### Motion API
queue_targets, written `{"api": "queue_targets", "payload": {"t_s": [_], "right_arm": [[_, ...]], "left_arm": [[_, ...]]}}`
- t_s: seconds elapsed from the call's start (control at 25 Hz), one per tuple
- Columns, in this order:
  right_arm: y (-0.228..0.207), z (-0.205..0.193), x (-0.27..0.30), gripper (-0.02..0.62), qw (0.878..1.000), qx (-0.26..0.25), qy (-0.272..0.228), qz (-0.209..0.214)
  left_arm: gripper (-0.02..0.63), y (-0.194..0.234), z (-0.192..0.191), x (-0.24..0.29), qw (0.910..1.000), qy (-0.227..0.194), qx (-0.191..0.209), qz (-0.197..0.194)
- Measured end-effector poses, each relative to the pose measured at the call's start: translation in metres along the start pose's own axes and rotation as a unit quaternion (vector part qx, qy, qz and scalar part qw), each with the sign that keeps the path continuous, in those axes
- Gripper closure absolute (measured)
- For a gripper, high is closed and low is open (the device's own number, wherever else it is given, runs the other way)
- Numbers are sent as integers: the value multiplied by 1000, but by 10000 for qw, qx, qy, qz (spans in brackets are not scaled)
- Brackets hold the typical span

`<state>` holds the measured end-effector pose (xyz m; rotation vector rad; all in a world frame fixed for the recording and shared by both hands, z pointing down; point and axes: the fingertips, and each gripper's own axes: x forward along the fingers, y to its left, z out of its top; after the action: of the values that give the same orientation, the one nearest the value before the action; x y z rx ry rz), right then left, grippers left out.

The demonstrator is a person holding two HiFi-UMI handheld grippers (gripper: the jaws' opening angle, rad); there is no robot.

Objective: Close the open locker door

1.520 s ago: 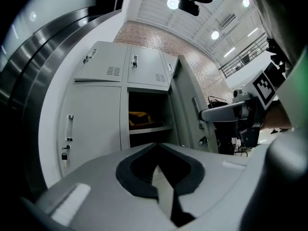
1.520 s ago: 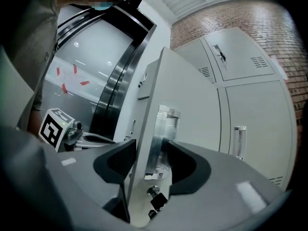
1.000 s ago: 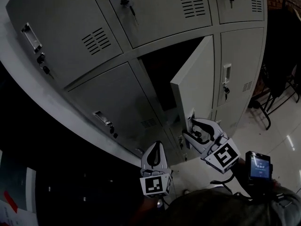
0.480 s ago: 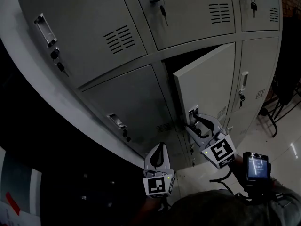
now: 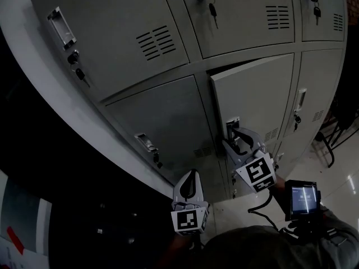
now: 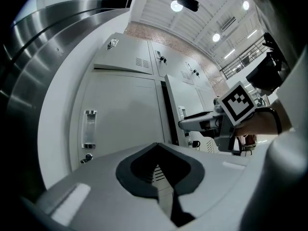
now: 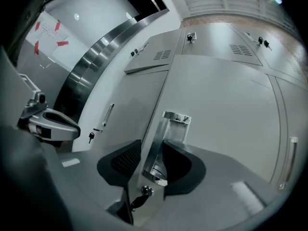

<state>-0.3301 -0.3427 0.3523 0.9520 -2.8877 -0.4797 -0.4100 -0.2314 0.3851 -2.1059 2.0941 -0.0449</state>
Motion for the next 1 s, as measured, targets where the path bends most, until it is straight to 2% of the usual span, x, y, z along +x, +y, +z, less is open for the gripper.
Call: {"api": "queue_targets", "payload": {"t_s": [0.12,0.28,0.4,0.44,1.0], "right_arm": [[-8,-1,7,454,9999,29,-10,-114],[-25,-5,15,506,9994,56,-3,-353],[-31,-9,21,507,9992,49,19,-385],[-32,-9,22,525,9993,41,13,-379],[-29,-7,26,528,9994,-42,33,-356]], "left_arm": [[604,5,-4,1,10000,14,30,24],[604,10,-6,3,10000,41,19,49],[604,11,-5,6,10000,49,12,39],[603,12,-6,7,10000,63,12,40],[604,22,-12,16,9999,90,-66,117]]}}
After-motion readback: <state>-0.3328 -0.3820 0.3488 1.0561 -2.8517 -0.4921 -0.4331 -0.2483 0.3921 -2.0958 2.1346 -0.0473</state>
